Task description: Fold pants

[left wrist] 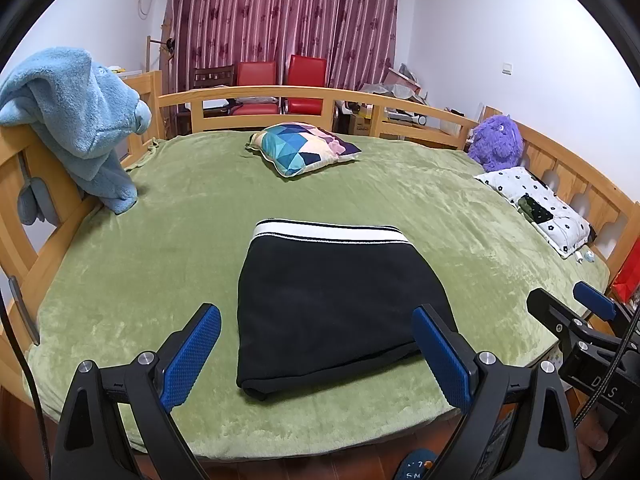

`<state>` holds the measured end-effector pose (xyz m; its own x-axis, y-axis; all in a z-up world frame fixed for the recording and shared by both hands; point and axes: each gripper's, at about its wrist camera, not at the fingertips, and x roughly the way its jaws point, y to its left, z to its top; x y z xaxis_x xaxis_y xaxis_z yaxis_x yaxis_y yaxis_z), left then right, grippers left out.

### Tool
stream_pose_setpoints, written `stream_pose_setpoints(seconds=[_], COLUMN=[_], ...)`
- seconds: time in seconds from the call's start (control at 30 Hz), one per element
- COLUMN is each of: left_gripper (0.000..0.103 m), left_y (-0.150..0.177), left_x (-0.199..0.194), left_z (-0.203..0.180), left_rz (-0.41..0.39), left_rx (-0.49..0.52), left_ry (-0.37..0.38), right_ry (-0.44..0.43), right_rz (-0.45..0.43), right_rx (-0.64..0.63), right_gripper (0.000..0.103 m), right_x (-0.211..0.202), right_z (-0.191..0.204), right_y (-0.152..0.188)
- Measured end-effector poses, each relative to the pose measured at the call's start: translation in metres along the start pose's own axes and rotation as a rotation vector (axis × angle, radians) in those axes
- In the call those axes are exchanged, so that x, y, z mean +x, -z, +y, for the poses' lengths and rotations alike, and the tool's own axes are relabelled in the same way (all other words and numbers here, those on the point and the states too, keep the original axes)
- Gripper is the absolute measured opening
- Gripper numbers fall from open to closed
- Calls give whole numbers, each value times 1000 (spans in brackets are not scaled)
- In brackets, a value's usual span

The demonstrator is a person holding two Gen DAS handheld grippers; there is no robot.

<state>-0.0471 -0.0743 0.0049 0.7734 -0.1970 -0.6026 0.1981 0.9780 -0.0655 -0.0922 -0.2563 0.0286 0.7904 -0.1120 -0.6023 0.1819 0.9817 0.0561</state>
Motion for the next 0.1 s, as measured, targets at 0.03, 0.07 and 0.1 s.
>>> stream_pose_setpoints(seconds=[0.03, 0.07, 0.1], left_gripper=[97, 97, 97], left_y=[-1, -3, -3], left_x=[-1, -1, -2], left_z=[-1, -2, -4], left_rz=[-1, -2, -8], left_rx=[-2, -2, 0], left_ry=[1, 2, 0], right_ry=[0, 0, -1], right_rz=[0, 0, 1], right_rx=[-1, -1, -2], right_gripper=[95, 95, 95], right_x=[0, 0, 1], right_z=[1, 2, 2], right_y=[0, 0, 0])
